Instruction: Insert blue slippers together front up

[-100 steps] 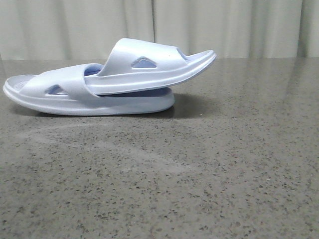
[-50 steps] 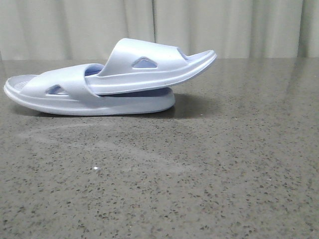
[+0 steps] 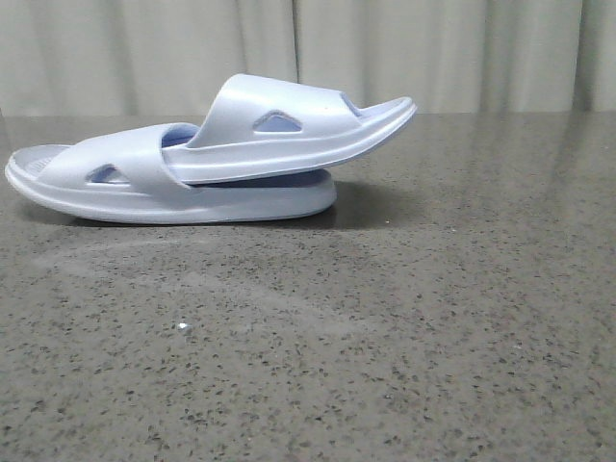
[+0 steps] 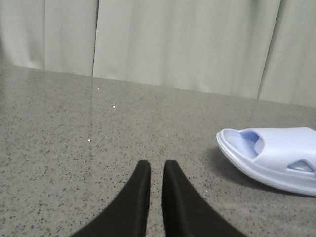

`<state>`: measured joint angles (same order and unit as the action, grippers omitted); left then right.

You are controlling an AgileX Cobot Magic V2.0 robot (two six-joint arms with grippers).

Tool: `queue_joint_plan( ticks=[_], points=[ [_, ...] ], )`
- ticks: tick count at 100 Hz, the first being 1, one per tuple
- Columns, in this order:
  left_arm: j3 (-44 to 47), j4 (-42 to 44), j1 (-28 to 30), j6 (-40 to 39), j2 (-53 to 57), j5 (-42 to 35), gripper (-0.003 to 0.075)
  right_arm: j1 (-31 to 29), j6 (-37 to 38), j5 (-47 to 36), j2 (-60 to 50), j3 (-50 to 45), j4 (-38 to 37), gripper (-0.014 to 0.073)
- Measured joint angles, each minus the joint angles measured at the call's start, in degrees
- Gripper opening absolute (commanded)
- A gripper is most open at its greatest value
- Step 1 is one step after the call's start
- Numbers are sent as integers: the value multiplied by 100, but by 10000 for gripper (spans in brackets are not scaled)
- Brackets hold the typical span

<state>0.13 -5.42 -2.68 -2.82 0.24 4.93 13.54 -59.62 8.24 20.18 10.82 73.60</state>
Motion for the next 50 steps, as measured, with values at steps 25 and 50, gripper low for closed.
queue_joint_plan(
  ticks=[25, 50],
  points=[
    [0, 64, 0, 0, 0, 107, 15, 0, 0, 0, 0, -2, 0, -79],
    [0, 78, 0, 0, 0, 107, 15, 0, 0, 0, 0, -2, 0, -79]
  ],
)
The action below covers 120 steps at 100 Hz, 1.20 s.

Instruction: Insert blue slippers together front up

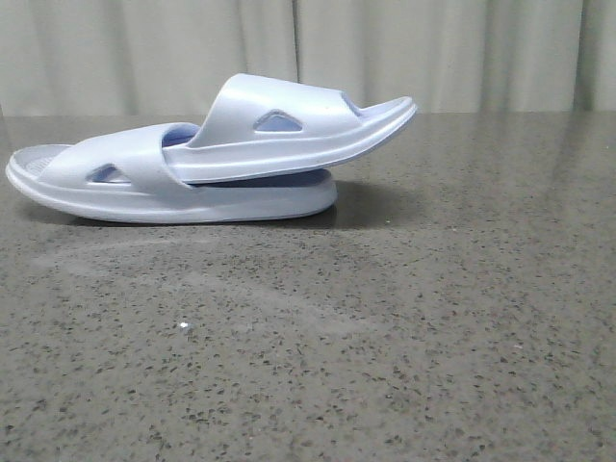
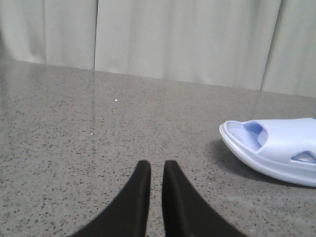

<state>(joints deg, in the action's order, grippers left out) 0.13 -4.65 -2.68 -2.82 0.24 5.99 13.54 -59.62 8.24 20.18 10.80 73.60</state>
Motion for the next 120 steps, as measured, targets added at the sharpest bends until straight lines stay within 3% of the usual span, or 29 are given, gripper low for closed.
queue_joint_plan(
  ticks=[55, 64, 70, 77, 90, 100, 108, 120],
  points=[
    [0, 3, 0, 0, 0, 0, 15, 0, 0, -14, 0, 0, 0, -79],
    [0, 3, 0, 0, 0, 0, 15, 0, 0, -174, 0, -10, -302, -79],
    [0, 3, 0, 0, 0, 0, 15, 0, 225, -334, 0, -33, -844, -79],
    [0, 3, 0, 0, 0, 0, 15, -23, 1030, -595, -36, -120, -1861, -79],
    [0, 3, 0, 0, 0, 0, 15, -232, 3220, -824, -251, -496, -4318, -79],
    [0, 3, 0, 0, 0, 0, 15, -518, 4625, -824, -609, -837, -5810, -79],
    [0, 3, 0, 0, 0, 0, 15, -718, 5167, -789, -974, -1117, -6346, -79],
    [0, 3, 0, 0, 0, 0, 15, -959, 5388, -456, -1531, -1144, -6659, -79]
  ],
)
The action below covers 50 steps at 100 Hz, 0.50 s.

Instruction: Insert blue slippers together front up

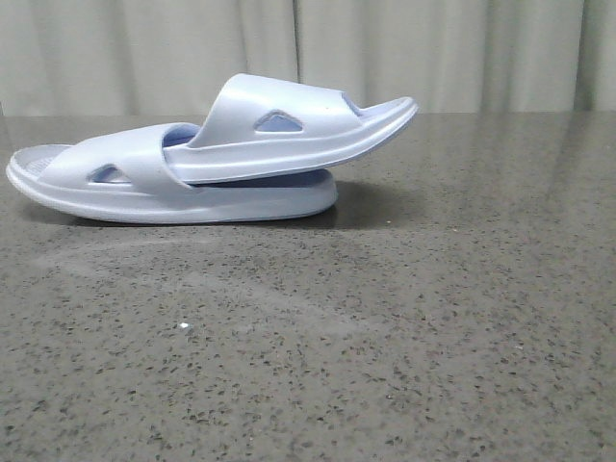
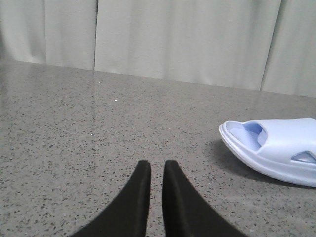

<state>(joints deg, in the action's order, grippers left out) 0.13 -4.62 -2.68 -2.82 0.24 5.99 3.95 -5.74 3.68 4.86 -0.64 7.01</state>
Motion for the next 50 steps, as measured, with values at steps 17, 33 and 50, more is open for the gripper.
queue_joint_plan(
  ticks=[17, 33, 50],
  points=[
    [0, 0, 0, 0, 0, 0, 15, -191, 53, 704, -506, 0, -309, -79],
    [0, 0, 0, 0, 0, -11, 15, -205, 53, 1167, -544, 0, -422, -79],
    [0, 0, 0, 0, 0, -11, 15, -205, 53, 1077, -544, 0, -431, -79]
  ],
)
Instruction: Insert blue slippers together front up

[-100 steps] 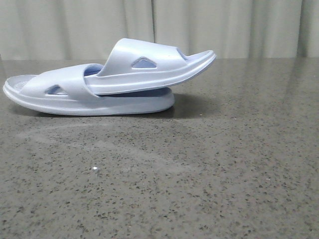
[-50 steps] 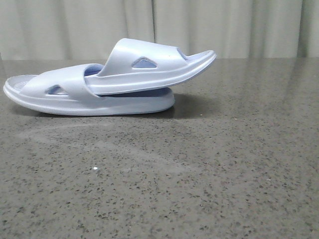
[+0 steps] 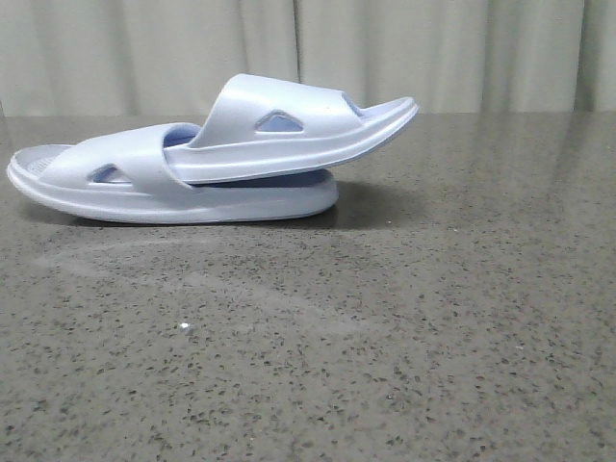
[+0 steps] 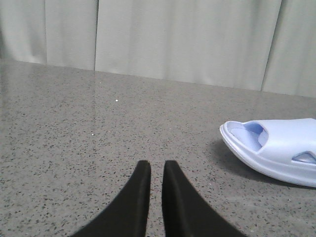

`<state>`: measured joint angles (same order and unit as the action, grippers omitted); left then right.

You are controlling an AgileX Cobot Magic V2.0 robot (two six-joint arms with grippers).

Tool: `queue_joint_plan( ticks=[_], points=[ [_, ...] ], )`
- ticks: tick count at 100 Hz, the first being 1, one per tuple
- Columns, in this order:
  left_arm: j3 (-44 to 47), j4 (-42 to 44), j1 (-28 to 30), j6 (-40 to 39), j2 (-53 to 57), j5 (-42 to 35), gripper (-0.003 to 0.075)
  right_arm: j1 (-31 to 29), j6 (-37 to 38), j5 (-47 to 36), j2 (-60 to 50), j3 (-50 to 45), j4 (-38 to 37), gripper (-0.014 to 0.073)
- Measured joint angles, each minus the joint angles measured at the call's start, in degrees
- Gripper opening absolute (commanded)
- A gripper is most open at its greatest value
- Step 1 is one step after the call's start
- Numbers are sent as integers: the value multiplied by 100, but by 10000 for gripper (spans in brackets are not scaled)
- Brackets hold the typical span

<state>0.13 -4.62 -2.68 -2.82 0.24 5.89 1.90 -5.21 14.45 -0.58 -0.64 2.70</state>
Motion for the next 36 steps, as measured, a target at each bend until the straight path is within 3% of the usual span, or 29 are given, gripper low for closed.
queue_joint_plan(
  ticks=[36],
  points=[
    [0, 0, 0, 0, 0, 0, 15, 0, 12, -128, 0, 0, -5, -79]
  ],
)
